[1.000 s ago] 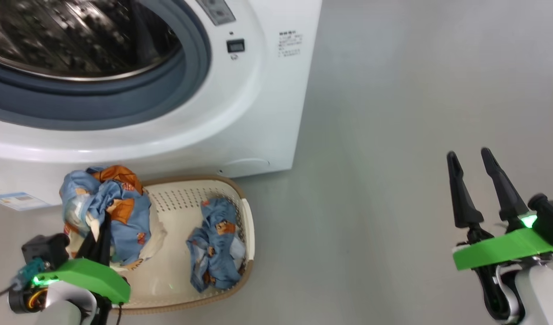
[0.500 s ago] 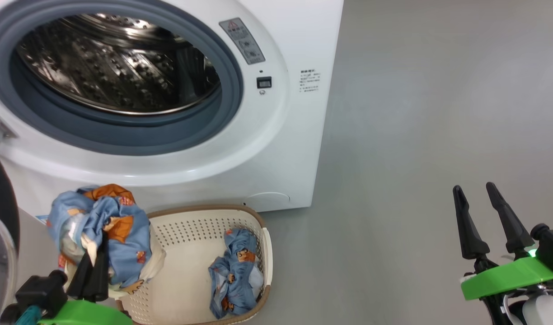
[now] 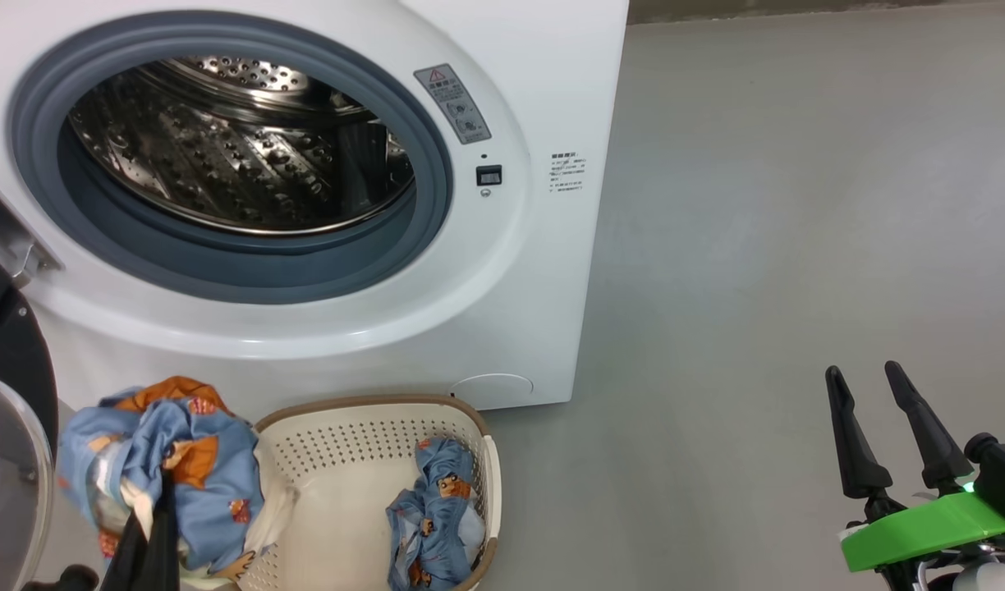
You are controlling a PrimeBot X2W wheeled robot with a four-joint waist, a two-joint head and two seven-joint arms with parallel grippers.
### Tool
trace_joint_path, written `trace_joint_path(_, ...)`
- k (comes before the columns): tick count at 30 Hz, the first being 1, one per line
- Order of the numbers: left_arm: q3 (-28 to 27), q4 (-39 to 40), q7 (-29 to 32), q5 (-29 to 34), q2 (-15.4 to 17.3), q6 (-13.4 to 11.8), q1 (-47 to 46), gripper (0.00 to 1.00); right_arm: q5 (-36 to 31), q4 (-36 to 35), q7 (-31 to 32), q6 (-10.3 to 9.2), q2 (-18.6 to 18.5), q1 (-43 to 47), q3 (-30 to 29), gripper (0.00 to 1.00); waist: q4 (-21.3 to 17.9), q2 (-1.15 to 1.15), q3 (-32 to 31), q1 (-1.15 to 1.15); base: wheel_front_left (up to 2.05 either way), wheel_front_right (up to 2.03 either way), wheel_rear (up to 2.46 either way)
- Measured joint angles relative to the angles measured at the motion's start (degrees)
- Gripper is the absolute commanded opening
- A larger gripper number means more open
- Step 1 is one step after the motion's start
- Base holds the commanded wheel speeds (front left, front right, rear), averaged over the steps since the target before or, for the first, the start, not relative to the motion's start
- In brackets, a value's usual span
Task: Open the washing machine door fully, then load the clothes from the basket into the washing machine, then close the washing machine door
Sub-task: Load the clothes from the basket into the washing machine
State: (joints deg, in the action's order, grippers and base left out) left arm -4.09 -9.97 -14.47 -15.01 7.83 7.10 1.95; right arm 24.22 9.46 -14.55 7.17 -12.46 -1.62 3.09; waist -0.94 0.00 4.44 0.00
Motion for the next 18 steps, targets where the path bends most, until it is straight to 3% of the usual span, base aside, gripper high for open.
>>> trace_joint_path(11,-1.42,1.04,0.00,0.19,-1.63,0.26,0.68,0.00,0.00,-0.63,0.00,0.00,0.02,0.01,-0.74,1.00,-0.28,0.00,1.21,0.00,0.00,0.00,0.00)
trace_joint_path(18,-1.09,-0.64,0.00,0.14,-1.66,0.41,-6.37,0.00,0.00,-1.21,0.00,0.00,0.90,-0.93,-1.63,1.00,-0.39,0.00,4.47,0.00,0.00,0.00,0.00)
